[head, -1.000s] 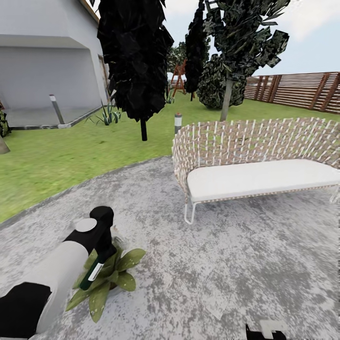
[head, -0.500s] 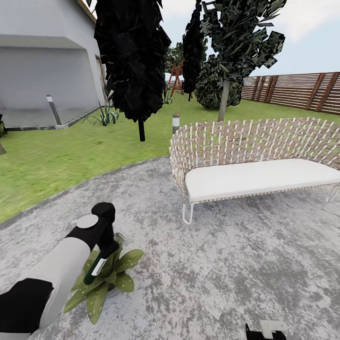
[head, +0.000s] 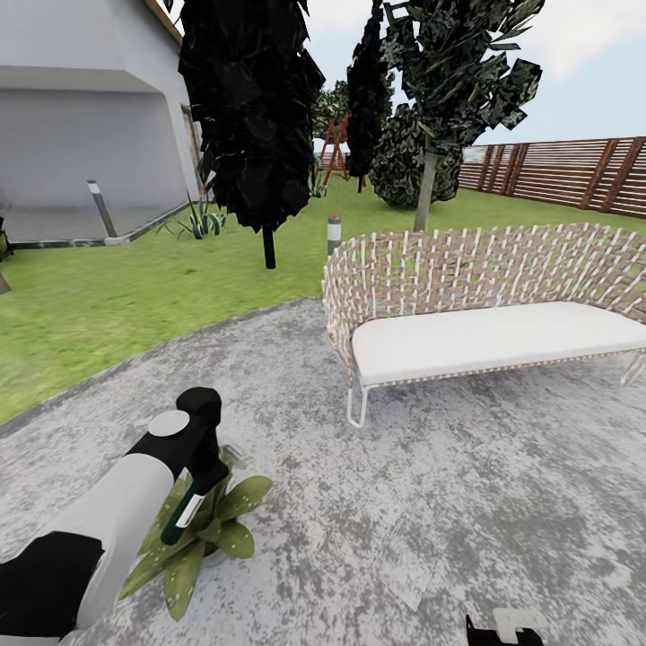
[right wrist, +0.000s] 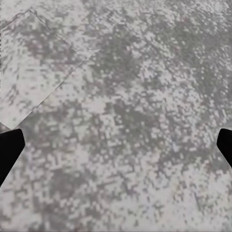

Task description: Pick up the pesticide atomizer in the garden and spray insectifuge to fully cover both potted plants in the garden.

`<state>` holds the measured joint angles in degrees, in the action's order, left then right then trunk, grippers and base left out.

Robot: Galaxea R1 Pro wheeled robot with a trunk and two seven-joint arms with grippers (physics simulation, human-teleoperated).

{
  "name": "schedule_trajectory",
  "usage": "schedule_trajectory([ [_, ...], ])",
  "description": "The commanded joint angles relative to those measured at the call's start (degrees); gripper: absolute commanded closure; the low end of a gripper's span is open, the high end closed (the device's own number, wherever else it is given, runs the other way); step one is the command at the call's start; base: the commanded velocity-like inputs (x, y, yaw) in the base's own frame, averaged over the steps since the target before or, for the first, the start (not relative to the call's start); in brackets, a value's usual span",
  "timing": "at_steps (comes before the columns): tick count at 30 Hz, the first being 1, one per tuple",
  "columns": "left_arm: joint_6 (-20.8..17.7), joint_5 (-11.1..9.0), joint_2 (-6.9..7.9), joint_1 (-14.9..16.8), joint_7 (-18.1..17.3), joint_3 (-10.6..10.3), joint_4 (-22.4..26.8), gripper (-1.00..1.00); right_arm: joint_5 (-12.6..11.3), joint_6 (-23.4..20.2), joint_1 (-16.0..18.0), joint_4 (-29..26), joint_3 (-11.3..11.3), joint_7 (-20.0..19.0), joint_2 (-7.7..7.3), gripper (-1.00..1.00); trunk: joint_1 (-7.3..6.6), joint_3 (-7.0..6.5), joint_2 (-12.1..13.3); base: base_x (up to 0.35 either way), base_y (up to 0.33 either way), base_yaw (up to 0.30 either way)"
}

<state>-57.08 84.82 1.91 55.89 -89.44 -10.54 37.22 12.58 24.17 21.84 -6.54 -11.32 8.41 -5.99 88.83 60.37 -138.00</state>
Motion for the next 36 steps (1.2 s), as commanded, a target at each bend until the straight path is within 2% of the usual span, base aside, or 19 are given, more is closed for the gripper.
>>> schedule_trajectory([
  [1, -0.64, 0.26, -0.02, 0.07, -0.56, -0.27, 0.10, 1.00, 0.60, 0.17, 0.03, 0.07, -0.37, 0.22, 0.01, -1.00, -0.01, 0.05, -0.02, 0.000, 0.000, 0.000],
  [11, -0.32, 0.39, -0.50, 1.34, -0.56, -0.44, -0.19, 1.00, 0.60, 0.17, 0.02, 0.09, -0.37, 0.27, 0.01, -1.00, -0.01, 0.05, -0.02, 0.000, 0.000, 0.000],
  [15, 0.32, 0.43, -0.10, 2.40, -0.56, -0.68, -0.87, 1.00, 0.60, 0.17, 0.04, 0.04, -0.37, 0.23, 0.01, -1.00, -0.01, 0.05, -0.02, 0.000, 0.000, 0.000],
  [17, 1.40, 0.43, 0.45, 2.33, -0.56, -0.65, -0.95, 1.00, 0.60, 0.17, 0.01, 0.08, -0.37, 0.21, 0.01, -1.00, -0.01, 0.05, -0.02, 0.000, 0.000, 0.000],
  [19, 2.01, 0.44, 1.63, 2.27, -0.56, -0.63, -0.99, 1.00, 0.60, 0.17, 0.03, 0.06, -0.37, 0.21, 0.01, -1.00, -0.01, 0.05, -0.02, 0.000, 0.000, 0.000],
  [23, 2.66, 0.21, 5.10, 2.06, -0.56, -0.71, -1.19, 1.00, 0.60, 0.17, 0.04, 0.08, -0.37, 0.29, 0.01, -1.00, -0.01, 0.05, -0.02, 0.000, 0.000, 0.000],
  [24, 3.17, 0.18, 5.57, 2.03, -0.56, -0.68, -1.41, 1.00, 0.60, 0.17, 0.04, 0.08, -0.37, 0.29, 0.01, -1.00, -0.01, 0.05, -0.02, 0.000, 0.000, 0.000],
  [26, 6.50, -0.05, 6.87, 2.03, -0.56, -0.27, -1.95, 1.00, 0.60, 0.17, 0.04, 0.10, -0.37, 0.29, 0.01, -1.00, -0.01, 0.05, -0.02, 0.000, 0.000, 0.000],
  [29, 7.31, 0.08, 7.37, 1.98, -0.56, -0.17, -2.15, 1.00, 0.60, 0.17, 0.04, 0.08, -0.37, 0.29, 0.01, -1.00, -0.01, 0.05, -0.02, 0.000, 0.000, 0.000],
  [30, 7.55, 0.13, 9.36, 1.62, -0.56, -0.31, -2.21, 1.00, 0.60, 0.17, 0.02, 0.06, -0.37, 0.29, 0.01, -1.00, -0.01, 0.05, -0.02, 0.000, 0.000, 0.000],
  [34, 7.60, 0.27, 8.85, -2.35, -0.56, -0.39, -2.09, 1.00, 0.60, 0.17, -0.01, 0.06, -0.37, 0.29, 0.01, -1.00, -0.01, 0.05, -0.02, 0.000, 0.000, 0.000],
  [36, 7.60, 0.22, 8.48, -2.87, -0.56, -0.33, -2.07, 1.00, 0.60, 0.17, 0.02, 0.07, -0.37, 0.29, 0.01, -1.00, -0.01, 0.05, -0.02, 0.000, 0.000, 0.000],
])
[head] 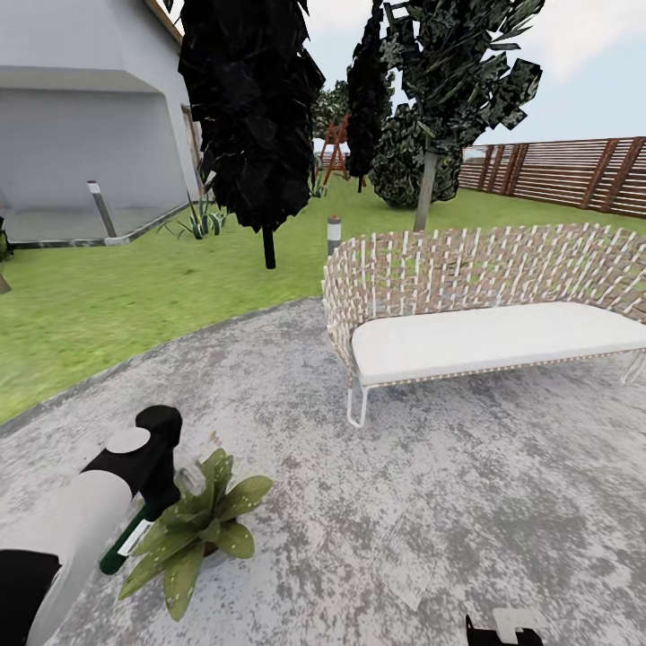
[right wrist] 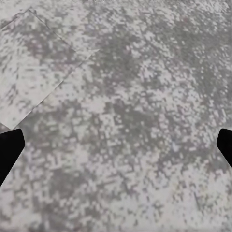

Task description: Pick up the pesticide atomizer in the garden and spray insectifuge to fully cover both potted plants in the garden.

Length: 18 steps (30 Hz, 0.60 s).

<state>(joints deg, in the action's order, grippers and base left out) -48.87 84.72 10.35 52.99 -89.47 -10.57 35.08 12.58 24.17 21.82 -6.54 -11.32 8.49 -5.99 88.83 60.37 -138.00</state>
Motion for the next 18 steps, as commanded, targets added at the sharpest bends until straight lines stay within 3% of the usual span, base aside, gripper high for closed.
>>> schedule_trajectory([
  [1, -0.61, 0.23, -0.07, -0.15, -0.53, -0.27, 0.07, 1.00, 0.60, 0.17, 0.05, 0.08, -0.36, 0.21, 0.01, -1.00, -0.01, 0.05, -0.02, 0.000, 0.000, 0.000],
  [8, -0.74, 0.00, 0.74, -0.43, -0.53, 0.16, 0.06, 1.00, 0.60, 0.17, 0.06, 0.12, -0.36, 0.21, 0.01, -1.00, -0.01, 0.05, -0.02, -0.040, 0.040, 0.000],
  [12, -0.79, 0.01, 0.73, -0.43, -0.53, 0.14, 0.02, 1.00, 0.60, 0.17, 0.06, 0.12, -0.36, 0.21, 0.01, -1.00, -0.01, 0.05, -0.02, -0.202, 0.232, 0.000],
  [18, -0.88, -0.07, 0.44, -0.43, -0.53, 0.12, -0.01, 1.00, 0.60, 0.17, 0.06, 0.12, -0.36, 0.21, 0.01, -1.00, -0.01, 0.05, -0.02, -0.035, 0.324, 0.000],
])
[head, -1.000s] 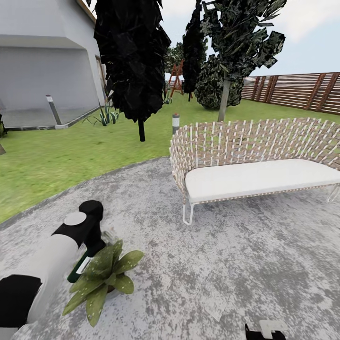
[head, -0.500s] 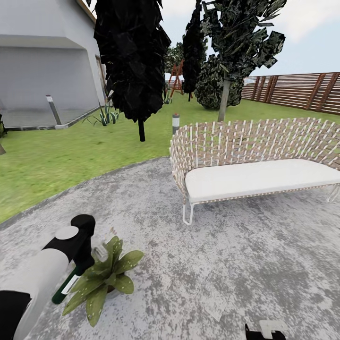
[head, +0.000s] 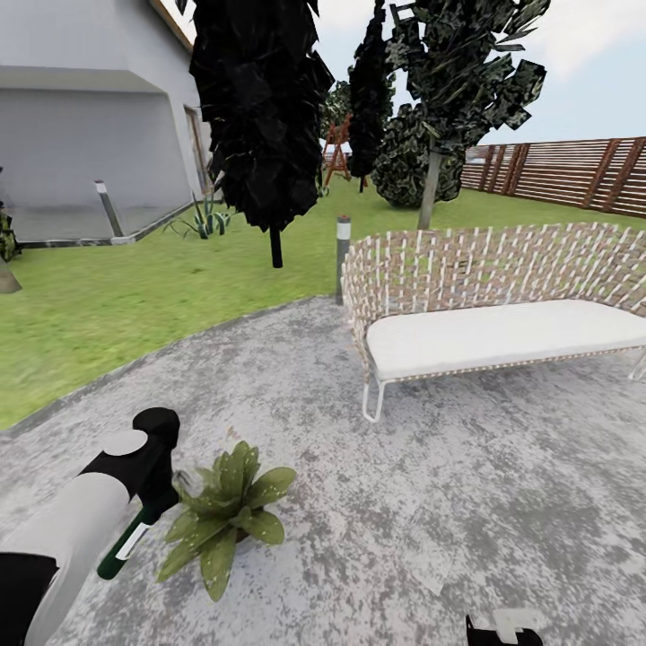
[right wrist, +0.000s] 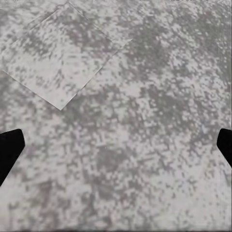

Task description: Pick up the pesticide atomizer in the garden and spray insectifuge to fully cover both potted plants in the garden.

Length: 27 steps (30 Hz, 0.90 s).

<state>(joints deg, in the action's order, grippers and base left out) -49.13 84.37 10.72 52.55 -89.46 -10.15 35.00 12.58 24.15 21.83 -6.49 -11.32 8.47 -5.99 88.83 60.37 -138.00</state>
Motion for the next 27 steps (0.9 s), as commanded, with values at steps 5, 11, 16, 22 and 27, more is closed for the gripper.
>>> schedule_trajectory([
  [5, -0.77, 0.31, 0.21, -3.63, -0.54, -0.22, 0.63, 1.00, 0.61, 0.20, 0.05, 0.08, -0.37, 0.23, 0.04, -1.00, -0.01, 0.05, -0.02, -0.002, 0.337, 0.000],
  [11, -0.97, 0.21, -0.50, -4.53, -0.54, -0.22, 0.19, 1.00, 0.68, 0.20, 0.05, 0.08, -0.37, 0.23, 0.10, -1.00, -0.01, 0.05, -0.02, -0.217, 0.159, 0.000],
  [16, -1.05, -1.70, -0.53, -4.59, -0.54, -0.13, 0.20, 1.00, 0.69, 0.20, 0.05, 0.08, -0.37, 0.23, 0.18, -1.00, -0.01, 0.05, -0.02, -0.086, -0.070, 0.000],
  [22, -1.05, -4.35, -0.23, -4.65, -0.54, -0.13, 0.20, 1.00, 0.68, 0.20, 0.05, 0.08, -0.37, 0.23, 0.18, -1.00, -0.01, 0.05, -0.02, 0.064, 0.045, 0.000],
  [27, -1.00, -4.56, 0.16, -6.49, -0.54, 2.32, 0.69, 1.00, 0.69, 0.20, 0.05, 0.08, -0.37, 0.23, 0.18, -1.00, -0.01, 0.05, -0.02, -0.184, 0.248, 0.000],
])
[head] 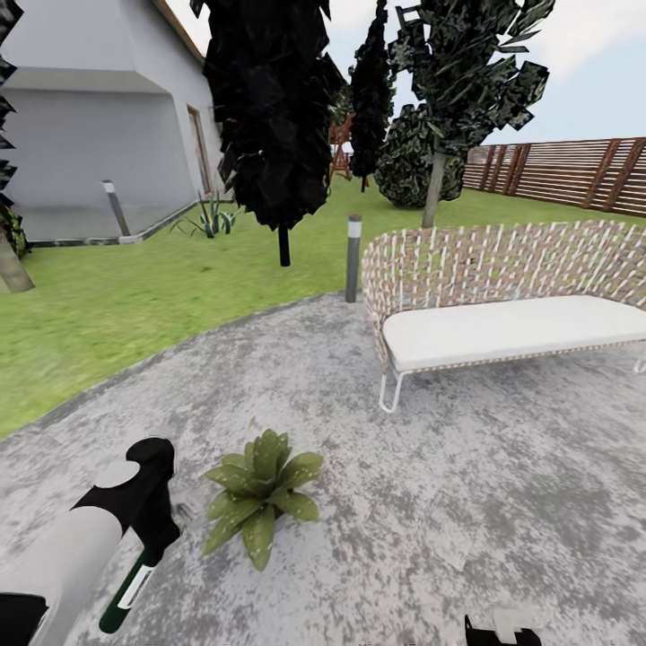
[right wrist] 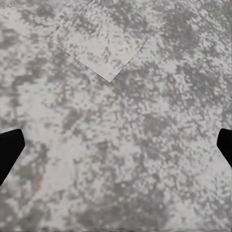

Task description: Pick up the pesticide atomizer in the garden and spray insectifuge to fully cover both potted plants in the garden.

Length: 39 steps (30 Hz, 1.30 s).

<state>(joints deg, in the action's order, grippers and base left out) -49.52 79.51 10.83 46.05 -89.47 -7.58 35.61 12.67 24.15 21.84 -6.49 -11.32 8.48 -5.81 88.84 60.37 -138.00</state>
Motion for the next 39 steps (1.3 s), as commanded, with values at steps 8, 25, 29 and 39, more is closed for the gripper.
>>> schedule_trajectory([
  [8, -0.17, -0.06, 0.16, -2.95, -0.53, 2.93, 0.33, 1.00, 0.54, 0.20, 0.05, 0.08, -0.37, 0.23, -0.03, -1.00, -0.03, 0.05, -0.02, -0.118, 0.316, 0.000],
  [25, 41.46, -30.50, 0.32, -14.31, 29.74, 16.69, -0.44, 1.00, 0.60, 0.20, 0.03, 0.08, -0.37, 0.17, -0.04, -1.00, -0.03, -0.10, -0.02, -0.162, 0.309, -0.145],
  [29, 47.37, -30.80, -0.10, -14.58, 29.32, 22.09, -0.41, 1.00, 0.61, 0.20, 0.05, 0.08, -0.36, 0.22, 0.23, -1.00, -0.03, -0.23, -0.02, -0.176, 0.294, -0.262],
  [39, 47.96, -31.60, -0.42, -14.68, 29.50, 22.91, -0.11, 1.00, 0.63, 0.20, 0.05, -0.02, -0.24, 0.01, 0.37, -1.00, -0.03, -0.29, -0.02, -0.121, 0.185, -0.054],
])
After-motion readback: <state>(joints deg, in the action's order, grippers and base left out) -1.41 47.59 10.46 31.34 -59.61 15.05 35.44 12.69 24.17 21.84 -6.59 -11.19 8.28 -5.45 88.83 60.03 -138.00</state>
